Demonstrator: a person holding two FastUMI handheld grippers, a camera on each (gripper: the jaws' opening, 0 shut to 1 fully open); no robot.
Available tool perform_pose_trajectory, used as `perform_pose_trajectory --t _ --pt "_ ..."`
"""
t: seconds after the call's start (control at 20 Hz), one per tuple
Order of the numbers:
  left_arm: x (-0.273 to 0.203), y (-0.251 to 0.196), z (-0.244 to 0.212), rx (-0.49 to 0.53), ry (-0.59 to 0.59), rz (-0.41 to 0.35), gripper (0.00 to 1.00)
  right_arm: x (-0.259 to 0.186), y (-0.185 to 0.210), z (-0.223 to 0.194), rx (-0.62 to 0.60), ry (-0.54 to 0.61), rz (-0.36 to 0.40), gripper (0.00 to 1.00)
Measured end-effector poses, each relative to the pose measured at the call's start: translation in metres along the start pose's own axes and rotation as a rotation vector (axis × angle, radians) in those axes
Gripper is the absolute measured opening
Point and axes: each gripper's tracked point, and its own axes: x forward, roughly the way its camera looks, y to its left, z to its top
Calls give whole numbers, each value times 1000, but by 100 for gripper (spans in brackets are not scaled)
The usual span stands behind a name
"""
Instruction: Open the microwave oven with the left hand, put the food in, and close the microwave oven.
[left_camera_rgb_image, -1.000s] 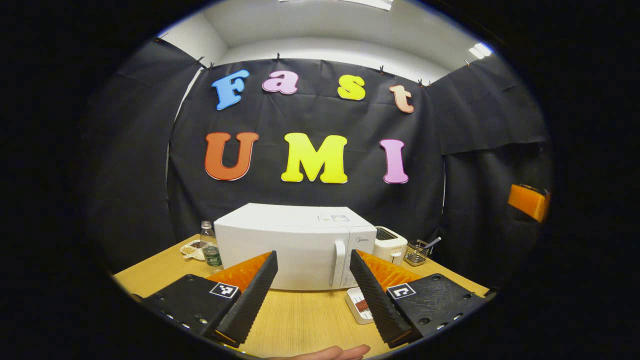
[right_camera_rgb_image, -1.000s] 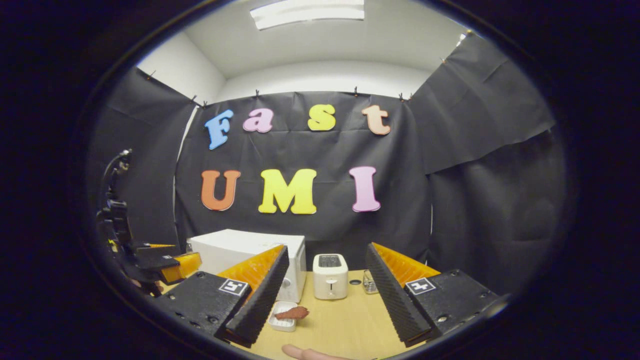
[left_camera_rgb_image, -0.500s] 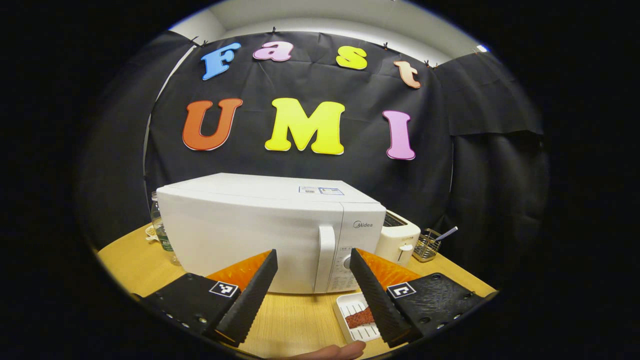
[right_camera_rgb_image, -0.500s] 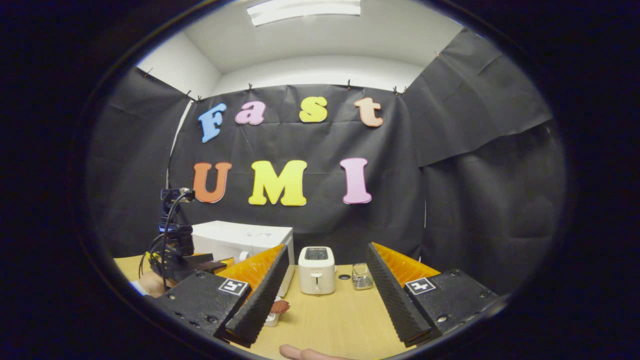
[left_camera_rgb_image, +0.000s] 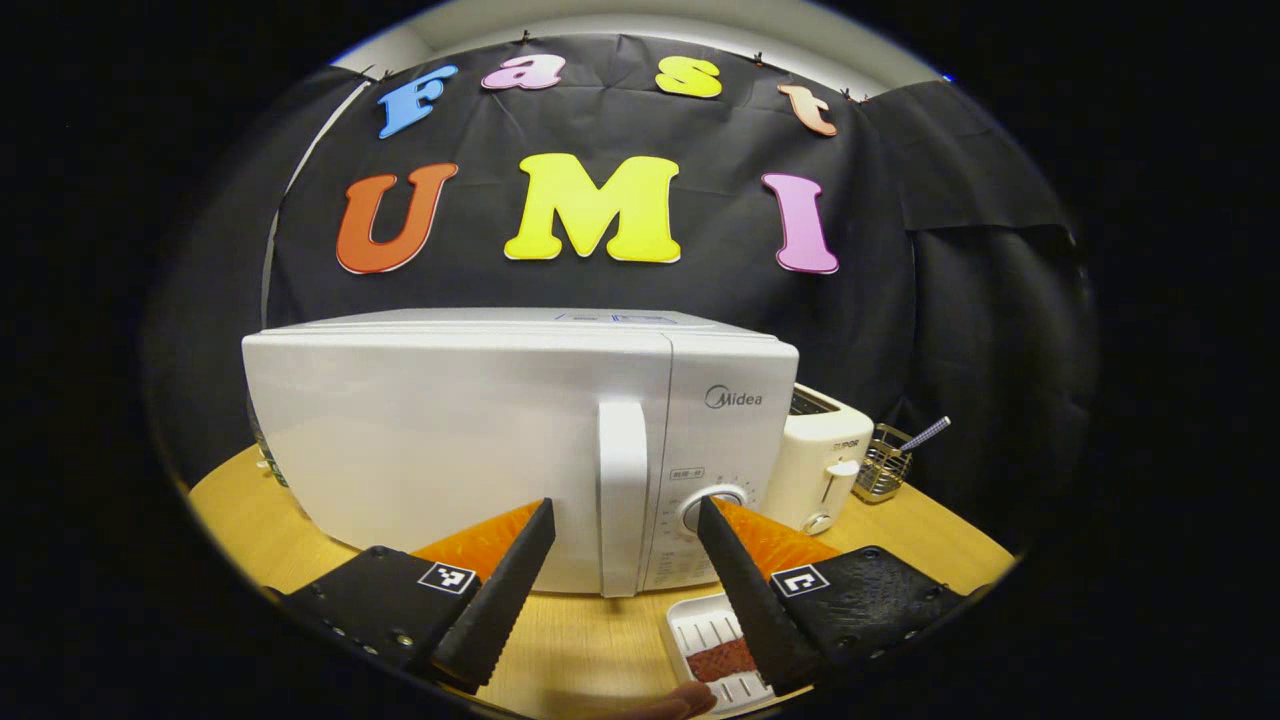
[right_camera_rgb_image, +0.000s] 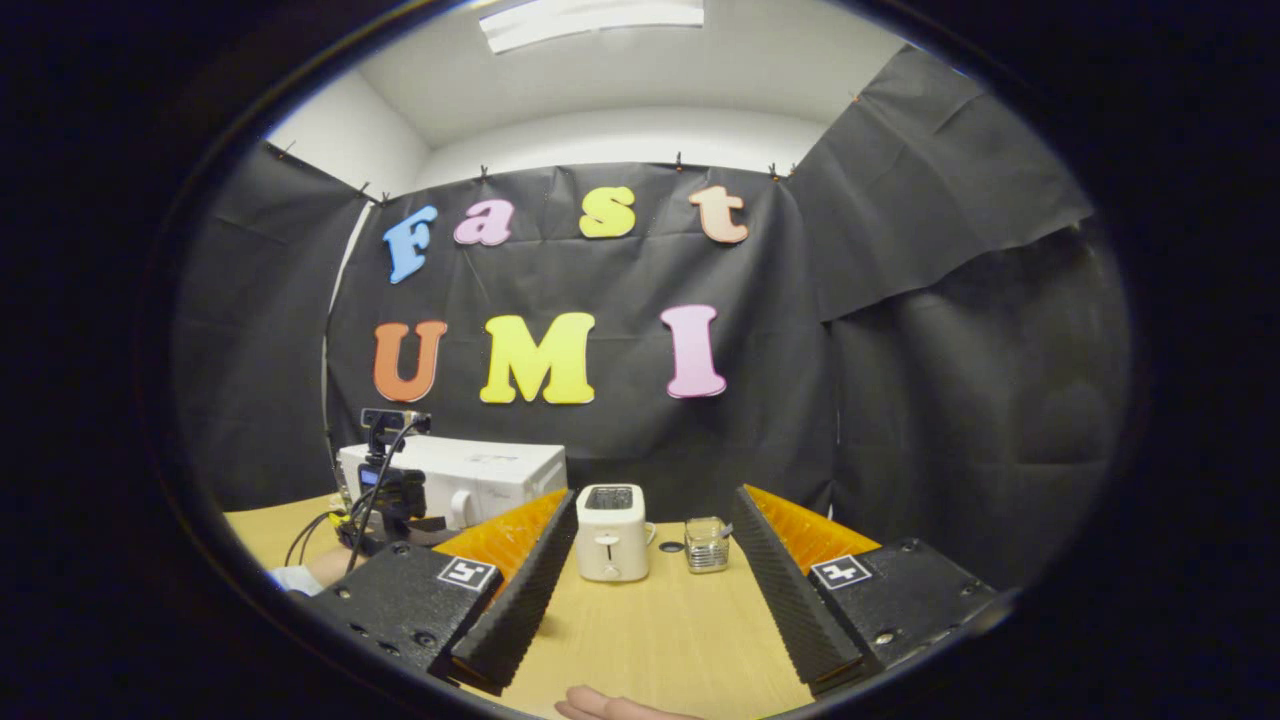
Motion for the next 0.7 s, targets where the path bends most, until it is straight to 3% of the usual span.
perform_pose_trajectory --t 0.05,0.1,0.2,0.25,0.3,0.35,0.4,0.55,0.6,0.7 --pt "3 -2 2 6 -15 -2 91 -1 -5 0 8 -11 -9 99" --pt "9 -10 1 -7 -12 -32 81 -1 -9 1 15 -23 -19 99" --pt "18 -4 -4 -6 5 3 54 -3 -19 -1 18 -32 -38 99" --pt "21 3 -8 11 21 35 49 -5 -22 -2 21 -32 -42 99" --pt "22 4 -11 14 33 46 29 -7 -24 -1 25 -32 -44 99" --pt "23 2 -9 15 21 56 31 -9 -25 -1 25 -33 -45 99" --pt "27 3 -15 8 23 70 22 -11 -28 0 20 -33 -49 99" --pt "21 2 -8 -53 32 69 25 -18 -33 5 3 -42 -70 99" --pt "21 2 -10 -55 41 71 16 -21 -34 7 5 -41 -74 99" --pt "19 2 -10 -35 41 77 17 -26 -35 8 14 -37 -78 99"
